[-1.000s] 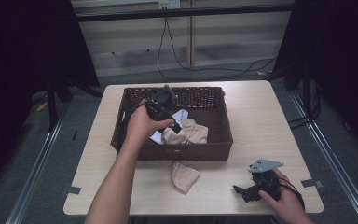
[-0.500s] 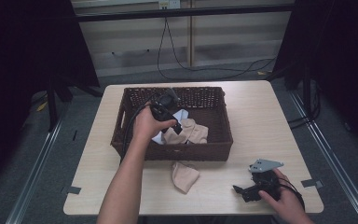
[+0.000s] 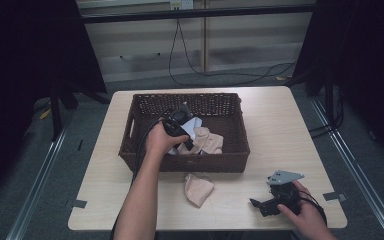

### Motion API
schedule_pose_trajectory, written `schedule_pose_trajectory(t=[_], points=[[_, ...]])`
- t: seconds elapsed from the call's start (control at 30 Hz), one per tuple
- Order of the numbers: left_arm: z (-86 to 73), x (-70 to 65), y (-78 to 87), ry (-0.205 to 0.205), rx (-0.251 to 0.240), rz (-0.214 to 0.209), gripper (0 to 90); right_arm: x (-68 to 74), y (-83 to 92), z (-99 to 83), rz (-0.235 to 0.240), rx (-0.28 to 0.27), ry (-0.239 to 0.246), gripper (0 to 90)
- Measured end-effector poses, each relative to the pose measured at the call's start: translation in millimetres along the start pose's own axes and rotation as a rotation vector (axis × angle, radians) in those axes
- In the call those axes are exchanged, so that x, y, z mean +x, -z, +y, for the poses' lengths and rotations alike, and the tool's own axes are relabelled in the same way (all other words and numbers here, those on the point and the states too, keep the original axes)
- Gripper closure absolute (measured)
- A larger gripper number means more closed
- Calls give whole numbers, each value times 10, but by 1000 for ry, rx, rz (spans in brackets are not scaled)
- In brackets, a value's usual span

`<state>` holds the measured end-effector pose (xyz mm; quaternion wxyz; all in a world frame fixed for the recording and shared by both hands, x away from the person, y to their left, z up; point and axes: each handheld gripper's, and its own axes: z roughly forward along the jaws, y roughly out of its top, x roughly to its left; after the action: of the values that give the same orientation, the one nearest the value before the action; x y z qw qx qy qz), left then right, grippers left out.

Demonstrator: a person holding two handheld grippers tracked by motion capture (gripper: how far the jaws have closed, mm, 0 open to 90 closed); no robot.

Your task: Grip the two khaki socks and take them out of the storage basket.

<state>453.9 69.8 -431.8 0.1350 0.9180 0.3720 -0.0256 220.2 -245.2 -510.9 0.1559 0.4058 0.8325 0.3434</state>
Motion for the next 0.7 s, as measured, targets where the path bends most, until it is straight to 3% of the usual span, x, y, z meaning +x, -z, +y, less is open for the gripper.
schedule_pose_trajectory(t=[0.1, 0.2, 0.23, 0.3, 0.33, 0.37, 0.4, 0.53, 0.7], points=[[3, -9, 3, -14, -12, 2, 297, 0, 0, 0, 0, 0, 0, 0], [6, -13, -5, -24, -3, 0, 469, 0, 0, 0, 0, 0, -1, 0], [4, -22, -1, -34, -5, 3, 469, 0, 0, 0, 0, 0, -1, 0], [-1, -41, 5, -38, -4, 11, 701, 0, 0, 0, 0, 0, 0, 0], [-16, -39, 16, -30, 6, -20, 770, 0, 0, 0, 0, 0, 0, 0], [-16, -39, 16, -30, 6, -20, 788, 0, 0, 0, 0, 0, 0, 0], [-32, -32, 40, -23, 32, -49, 808, 0, 0, 0, 0, 0, -1, 0], [-58, -49, 128, -30, 48, -59, 818, -3, 0, 0, -2, -2, 2, 0], [-125, -59, 345, -31, 8, -71, 818, 0, 0, 0, 1, 0, -2, 0]])
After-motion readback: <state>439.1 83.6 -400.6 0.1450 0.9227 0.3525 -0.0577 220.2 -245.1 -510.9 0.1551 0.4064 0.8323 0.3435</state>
